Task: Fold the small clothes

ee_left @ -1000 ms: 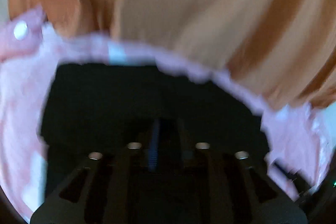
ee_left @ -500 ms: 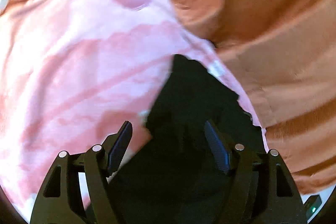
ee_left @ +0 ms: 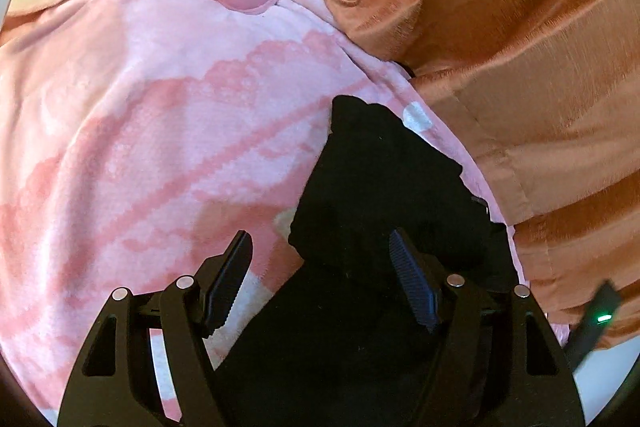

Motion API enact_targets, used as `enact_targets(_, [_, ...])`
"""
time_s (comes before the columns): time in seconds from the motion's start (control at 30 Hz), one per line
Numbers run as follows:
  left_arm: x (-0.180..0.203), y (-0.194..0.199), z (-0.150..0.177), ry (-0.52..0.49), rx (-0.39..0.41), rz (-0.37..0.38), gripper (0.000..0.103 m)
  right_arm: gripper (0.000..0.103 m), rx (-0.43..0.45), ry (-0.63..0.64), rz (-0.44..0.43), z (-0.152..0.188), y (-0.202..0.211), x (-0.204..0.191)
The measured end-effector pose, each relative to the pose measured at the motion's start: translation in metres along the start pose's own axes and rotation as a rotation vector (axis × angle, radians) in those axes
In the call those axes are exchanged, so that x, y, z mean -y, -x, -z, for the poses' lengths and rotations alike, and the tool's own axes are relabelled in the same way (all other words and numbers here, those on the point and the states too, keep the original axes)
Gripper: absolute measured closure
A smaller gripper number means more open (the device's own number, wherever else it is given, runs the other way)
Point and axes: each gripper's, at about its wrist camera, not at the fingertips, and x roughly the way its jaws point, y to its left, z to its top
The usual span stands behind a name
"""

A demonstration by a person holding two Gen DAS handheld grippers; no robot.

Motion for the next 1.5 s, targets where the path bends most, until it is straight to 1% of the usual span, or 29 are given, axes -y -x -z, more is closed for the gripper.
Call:
enact_targets(0.07, [0.002,-0.001,0.004,-0.006,-0.024,0.014,0.034,0.096,0.013,-0.181,-0.032,0.006,0.027,0.049])
enact_targets(0.1, [0.004,-0.003,0.007,-0.006,-0.044,0.027,0.034,0.094,0.000,-0.232,-0.015,0.015,0.036,0.069])
enact_targets(0.13, [0.006,-0.005,0.011,-0.004,-0.061,0.041,0.034,0.088,-0.018,-0.263,-0.002,0.025,0.042,0.084])
enact_targets(0.23, [0.008,-0.012,0.023,0.035,-0.117,0.107,0.034,0.083,-0.084,-0.308,-0.006,0.058,0.052,0.119])
enact_targets(0.27, [0.010,-0.015,0.027,0.048,-0.136,0.124,0.034,0.072,-0.089,-0.332,-0.004,0.061,0.052,0.125])
enact_targets(0.3, [0.012,-0.020,0.032,0.063,-0.163,0.140,0.034,0.067,-0.087,-0.369,-0.016,0.063,0.051,0.131])
enact_targets(0.33, [0.012,-0.023,0.035,0.079,-0.180,0.156,0.034,0.060,-0.079,-0.412,-0.055,0.061,0.047,0.137])
enact_targets(0.37, [0.012,-0.025,0.039,0.102,-0.195,0.172,0.034,0.056,-0.067,-0.453,-0.102,0.061,0.044,0.142])
enact_targets(0.5, [0.008,-0.042,0.049,0.245,-0.275,0.264,0.034,0.053,-0.067,-0.481,-0.131,0.056,0.033,0.143])
enact_targets(0.57, [0.008,-0.049,0.047,0.263,-0.261,0.259,0.034,0.053,-0.059,-0.485,-0.128,0.053,0.032,0.145])
enact_targets(0.63, [0.013,-0.051,0.040,0.248,-0.204,0.238,0.035,0.053,-0.050,-0.516,-0.138,0.051,0.034,0.153])
enact_targets(0.7, [0.020,-0.052,0.033,0.211,-0.161,0.213,0.041,0.053,-0.036,-0.518,-0.132,0.046,0.032,0.159])
enact_targets(0.73, [0.024,-0.054,0.028,0.178,-0.125,0.197,0.051,0.057,-0.035,-0.505,-0.122,0.045,0.032,0.161])
enact_targets(0.77, [0.025,-0.056,0.023,0.155,-0.105,0.187,0.069,0.079,-0.041,-0.469,-0.100,0.042,0.029,0.160])
enact_targets(0.8, [0.025,-0.058,0.019,0.139,-0.092,0.180,0.083,0.097,-0.053,-0.422,-0.072,0.038,0.028,0.155])
enact_targets(0.83, [0.024,-0.059,0.014,0.130,-0.079,0.178,0.099,0.096,-0.036,-0.387,-0.058,0.032,0.033,0.148])
enact_targets(0.87, [0.023,-0.055,0.009,0.130,-0.056,0.182,0.100,0.096,0.012,-0.366,-0.095,0.025,0.043,0.140])
enact_targets(0.93, [0.024,-0.035,-0.005,0.118,0.035,0.208,0.100,0.097,0.120,-0.350,-0.223,0.010,0.068,0.127])
enact_targets(0.97, [0.026,-0.024,-0.011,0.101,0.080,0.196,0.100,0.097,0.213,-0.342,-0.325,-0.001,0.090,0.119])
enact_targets(1.0, [0.026,-0.015,-0.017,0.077,0.128,0.177,0.100,0.098,0.268,-0.317,-0.363,-0.005,0.102,0.115])
enact_targets(1.03, [0.025,-0.014,-0.019,0.061,0.133,0.161,0.100,0.098,0.271,-0.275,-0.309,-0.005,0.103,0.115])
enact_targets(1.07, [0.023,-0.019,-0.020,0.050,0.113,0.147,0.100,0.098,0.223,-0.261,-0.252,0.000,0.091,0.120])
enact_targets(1.17, [0.011,-0.051,-0.008,0.049,-0.015,0.087,0.100,0.098,-0.031,-0.341,-0.067,0.037,0.023,0.157])
enact_targets(1.23, [0.004,-0.058,0.001,0.072,-0.056,0.062,0.100,0.098,-0.038,-0.395,-0.085,0.045,0.020,0.164])
enact_targets(1.33, [0.004,-0.046,-0.005,0.039,-0.034,0.058,0.100,0.098,0.082,-0.308,-0.160,0.016,0.060,0.140])
enact_targets(1.37, [0.002,-0.044,-0.007,0.034,-0.030,0.055,0.100,0.098,0.089,-0.309,-0.164,0.015,0.063,0.139])
enact_targets(1.43, [-0.009,-0.050,-0.007,0.058,-0.079,0.075,0.100,0.099,0.037,-0.342,-0.131,0.025,0.050,0.152])
enact_targets(1.47, [-0.011,-0.055,-0.005,0.071,-0.098,0.087,0.099,0.099,-0.053,-0.369,-0.075,0.042,0.027,0.166])
enact_targets(1.5, [-0.014,-0.057,-0.002,0.076,-0.093,0.104,0.099,0.102,-0.043,-0.393,-0.105,0.053,0.020,0.172])
